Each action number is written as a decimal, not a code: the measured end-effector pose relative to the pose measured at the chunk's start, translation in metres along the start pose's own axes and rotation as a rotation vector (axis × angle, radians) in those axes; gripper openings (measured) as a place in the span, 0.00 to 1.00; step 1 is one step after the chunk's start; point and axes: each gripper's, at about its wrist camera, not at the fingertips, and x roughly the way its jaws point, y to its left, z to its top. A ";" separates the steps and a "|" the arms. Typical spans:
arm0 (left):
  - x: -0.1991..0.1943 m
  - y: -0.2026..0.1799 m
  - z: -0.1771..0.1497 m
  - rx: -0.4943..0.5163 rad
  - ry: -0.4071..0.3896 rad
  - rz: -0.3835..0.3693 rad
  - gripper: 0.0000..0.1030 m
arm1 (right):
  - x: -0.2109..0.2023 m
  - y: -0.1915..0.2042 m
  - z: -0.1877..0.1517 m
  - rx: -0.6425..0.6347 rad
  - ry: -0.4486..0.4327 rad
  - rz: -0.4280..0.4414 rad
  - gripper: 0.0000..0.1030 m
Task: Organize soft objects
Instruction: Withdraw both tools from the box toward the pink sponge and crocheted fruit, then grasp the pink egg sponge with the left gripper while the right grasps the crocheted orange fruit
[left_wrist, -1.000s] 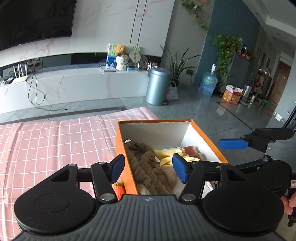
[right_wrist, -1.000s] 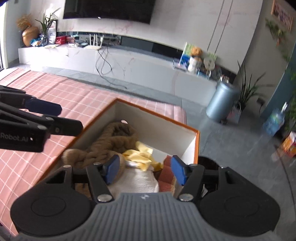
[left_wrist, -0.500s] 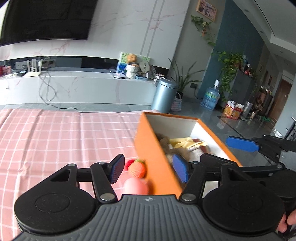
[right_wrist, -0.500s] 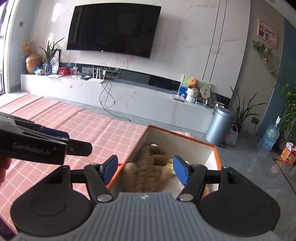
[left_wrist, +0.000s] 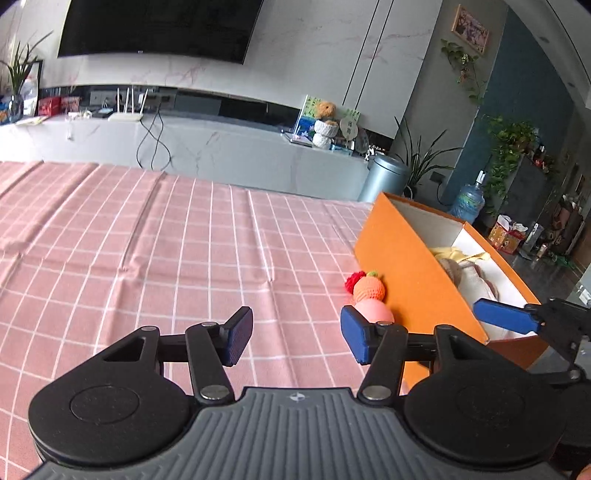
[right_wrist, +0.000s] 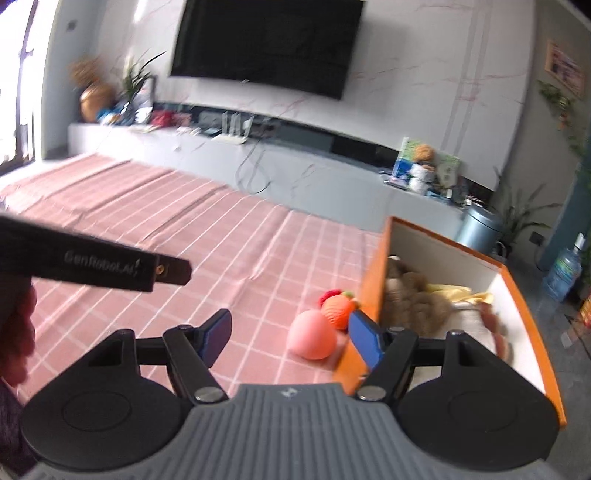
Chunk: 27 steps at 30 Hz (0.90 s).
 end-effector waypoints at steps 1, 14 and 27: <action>0.000 0.006 -0.002 -0.005 0.009 -0.008 0.60 | 0.003 0.004 0.000 -0.027 0.007 0.013 0.66; 0.028 0.014 0.002 0.110 0.131 -0.125 0.49 | 0.071 -0.006 0.032 -0.326 0.226 0.148 0.47; 0.073 -0.001 0.007 0.194 0.223 -0.207 0.46 | 0.144 -0.020 0.066 -0.551 0.564 0.284 0.46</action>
